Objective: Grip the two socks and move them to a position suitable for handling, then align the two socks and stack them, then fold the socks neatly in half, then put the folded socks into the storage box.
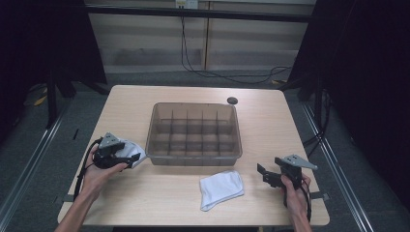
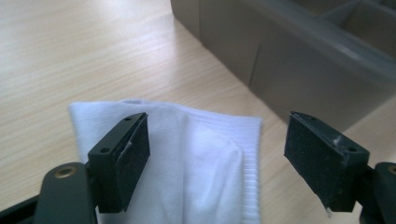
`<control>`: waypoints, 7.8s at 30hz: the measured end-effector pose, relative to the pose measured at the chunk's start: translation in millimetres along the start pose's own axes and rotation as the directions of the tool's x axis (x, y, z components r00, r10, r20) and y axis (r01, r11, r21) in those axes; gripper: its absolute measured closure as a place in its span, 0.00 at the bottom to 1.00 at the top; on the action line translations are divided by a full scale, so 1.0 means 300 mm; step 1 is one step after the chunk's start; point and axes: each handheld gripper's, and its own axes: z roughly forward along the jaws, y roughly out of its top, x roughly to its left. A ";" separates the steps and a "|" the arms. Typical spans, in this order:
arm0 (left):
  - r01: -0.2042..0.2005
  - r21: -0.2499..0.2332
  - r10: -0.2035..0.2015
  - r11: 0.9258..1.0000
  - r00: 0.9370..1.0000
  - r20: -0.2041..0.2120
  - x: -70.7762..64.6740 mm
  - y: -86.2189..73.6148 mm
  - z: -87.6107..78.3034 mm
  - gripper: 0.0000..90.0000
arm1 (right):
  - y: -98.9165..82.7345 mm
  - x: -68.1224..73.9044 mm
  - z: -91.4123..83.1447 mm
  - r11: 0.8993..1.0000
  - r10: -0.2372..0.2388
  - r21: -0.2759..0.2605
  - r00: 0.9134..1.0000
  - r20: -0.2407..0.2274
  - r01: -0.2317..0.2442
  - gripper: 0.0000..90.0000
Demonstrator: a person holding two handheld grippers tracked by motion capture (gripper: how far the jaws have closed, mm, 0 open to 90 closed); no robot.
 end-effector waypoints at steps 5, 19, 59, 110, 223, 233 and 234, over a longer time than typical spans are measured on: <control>0.011 0.054 -0.010 0.998 1.000 -0.013 0.027 -0.009 0.033 0.27 | -0.001 0.002 0.002 1.000 0.004 -0.007 1.000 -0.013 -0.004 0.20; -0.028 0.019 0.028 0.999 0.999 -0.031 0.018 -0.055 0.053 0.26 | -0.003 0.003 0.002 1.000 -0.002 0.015 1.000 -0.018 0.003 0.19; 0.125 0.001 -0.125 0.992 0.991 0.056 0.065 -0.010 -0.065 0.86 | -0.001 0.001 0.004 1.000 -0.006 0.023 1.000 -0.013 0.006 0.19; 0.076 -0.148 -0.024 0.986 0.945 0.325 -0.196 0.119 -0.345 0.86 | -0.003 0.007 0.000 1.000 -0.027 0.007 0.999 -0.021 0.027 0.19; -0.219 0.062 0.161 0.974 0.855 0.494 -0.722 0.035 0.150 0.92 | 0.073 0.287 -0.004 0.988 -0.080 0.103 0.951 -0.298 0.115 0.92; -0.225 0.065 0.164 0.972 0.851 0.498 -0.719 0.036 0.149 0.93 | 0.070 0.271 -0.018 0.989 -0.081 0.099 0.953 -0.292 0.114 0.91; -0.223 0.067 0.160 0.973 0.851 0.501 -0.718 0.037 0.150 0.93 | 0.071 0.271 -0.020 0.988 -0.085 0.097 0.950 -0.301 0.119 0.92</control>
